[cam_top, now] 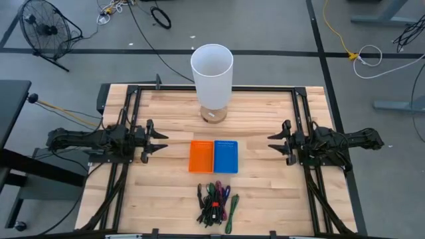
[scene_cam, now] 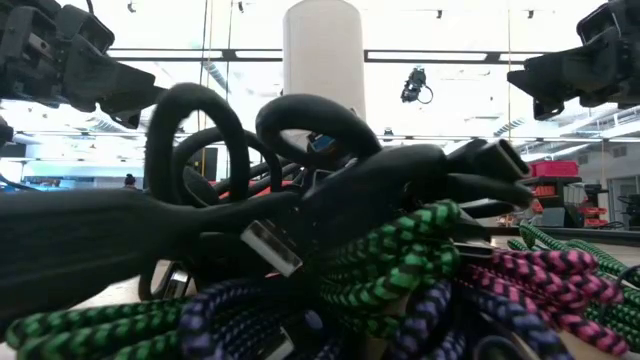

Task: Pick & Place USB Port
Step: Put the green USB cable into the blue bin

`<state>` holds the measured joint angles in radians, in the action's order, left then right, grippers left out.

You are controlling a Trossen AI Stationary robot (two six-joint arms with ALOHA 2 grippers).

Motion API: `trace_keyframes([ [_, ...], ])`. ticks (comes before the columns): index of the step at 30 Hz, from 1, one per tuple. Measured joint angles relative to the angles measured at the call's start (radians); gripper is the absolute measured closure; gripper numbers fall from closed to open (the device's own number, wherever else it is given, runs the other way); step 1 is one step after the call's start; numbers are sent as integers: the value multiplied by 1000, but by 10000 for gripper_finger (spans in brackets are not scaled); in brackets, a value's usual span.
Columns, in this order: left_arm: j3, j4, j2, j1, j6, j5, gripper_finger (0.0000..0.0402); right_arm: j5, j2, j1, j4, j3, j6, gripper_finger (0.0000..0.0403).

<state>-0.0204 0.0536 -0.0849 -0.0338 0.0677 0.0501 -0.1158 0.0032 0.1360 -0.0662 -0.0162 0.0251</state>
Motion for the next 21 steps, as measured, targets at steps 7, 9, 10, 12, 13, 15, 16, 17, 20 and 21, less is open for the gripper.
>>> trace_keyframes([
  [7,-1,53,0,0,2,-1,232,0,0,0,-11,0,-227,249],
  [9,-2,85,0,0,27,-1,232,-8,0,0,-20,0,-216,249],
  [10,-2,102,0,0,49,-2,232,-8,0,0,-24,0,-220,249],
  [12,-2,128,0,0,105,-2,232,-4,0,0,-25,0,-226,249],
  [13,-2,135,0,0,122,-2,232,-4,0,0,-25,0,-226,249],
  [15,-2,147,0,0,134,-2,232,-3,0,0,-32,0,-228,249],
  [16,-3,148,0,0,127,-1,232,-3,0,0,-38,0,-233,249],
  [17,-3,148,0,0,110,2,232,0,0,1,-44,0,-246,249],
  [20,-3,152,0,0,93,7,232,1,0,1,-64,0,-261,249],
  [21,-3,155,0,0,101,7,232,0,0,1,-68,0,-261,249],
])
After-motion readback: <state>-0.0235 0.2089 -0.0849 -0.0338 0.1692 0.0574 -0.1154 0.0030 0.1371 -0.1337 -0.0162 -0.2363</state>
